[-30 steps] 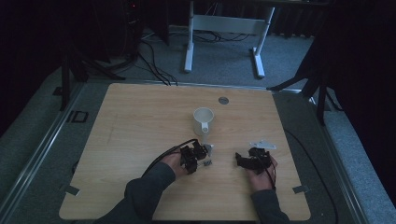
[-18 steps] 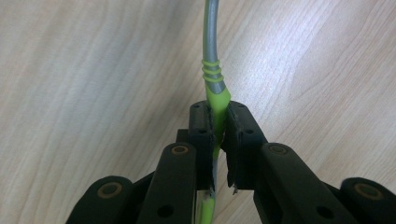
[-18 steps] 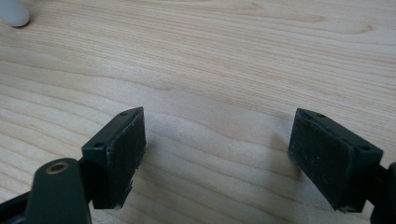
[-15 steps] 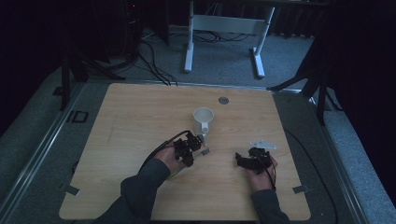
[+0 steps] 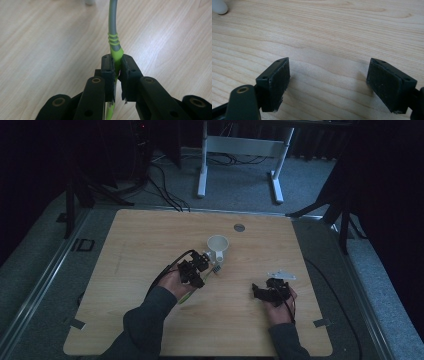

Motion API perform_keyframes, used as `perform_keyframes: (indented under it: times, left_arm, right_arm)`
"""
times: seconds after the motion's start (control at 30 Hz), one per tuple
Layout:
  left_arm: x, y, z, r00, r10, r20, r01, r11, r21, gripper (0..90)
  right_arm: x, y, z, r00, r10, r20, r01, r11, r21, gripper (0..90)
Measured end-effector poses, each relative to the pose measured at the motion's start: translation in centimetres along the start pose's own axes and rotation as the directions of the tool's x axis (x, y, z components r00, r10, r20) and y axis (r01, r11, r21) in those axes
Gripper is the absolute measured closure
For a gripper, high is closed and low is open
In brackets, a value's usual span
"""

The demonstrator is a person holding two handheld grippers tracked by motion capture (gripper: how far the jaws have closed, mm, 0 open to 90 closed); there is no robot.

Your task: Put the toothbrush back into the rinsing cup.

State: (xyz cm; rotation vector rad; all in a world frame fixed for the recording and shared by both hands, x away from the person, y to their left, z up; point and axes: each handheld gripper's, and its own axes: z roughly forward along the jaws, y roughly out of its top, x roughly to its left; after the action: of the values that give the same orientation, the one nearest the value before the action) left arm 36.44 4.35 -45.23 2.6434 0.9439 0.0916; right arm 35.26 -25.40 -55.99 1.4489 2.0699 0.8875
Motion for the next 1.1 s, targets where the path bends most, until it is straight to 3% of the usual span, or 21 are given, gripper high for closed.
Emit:
perform_keyframes:
  times: [0.67, 1.1]
  left_arm:
    - [0.7, -0.3, -1.4, 0.9981, -0.045, -0.041, 0.04, 0.9939, -0.103, 81.7]
    - [0.8, -0.4, -2.0, 0.9948, -0.077, -0.068, 0.064, 0.9835, -0.169, 81.7]
  right_arm:
    - [0.0, 0.0, 0.0, 1.0, 0.0, 0.0, 0.0, 1.0, 0.0, 18.4]
    - [0.0, 0.0, 0.0, 1.0, 0.0, 0.0, 0.0, 1.0, 0.0, 18.4]
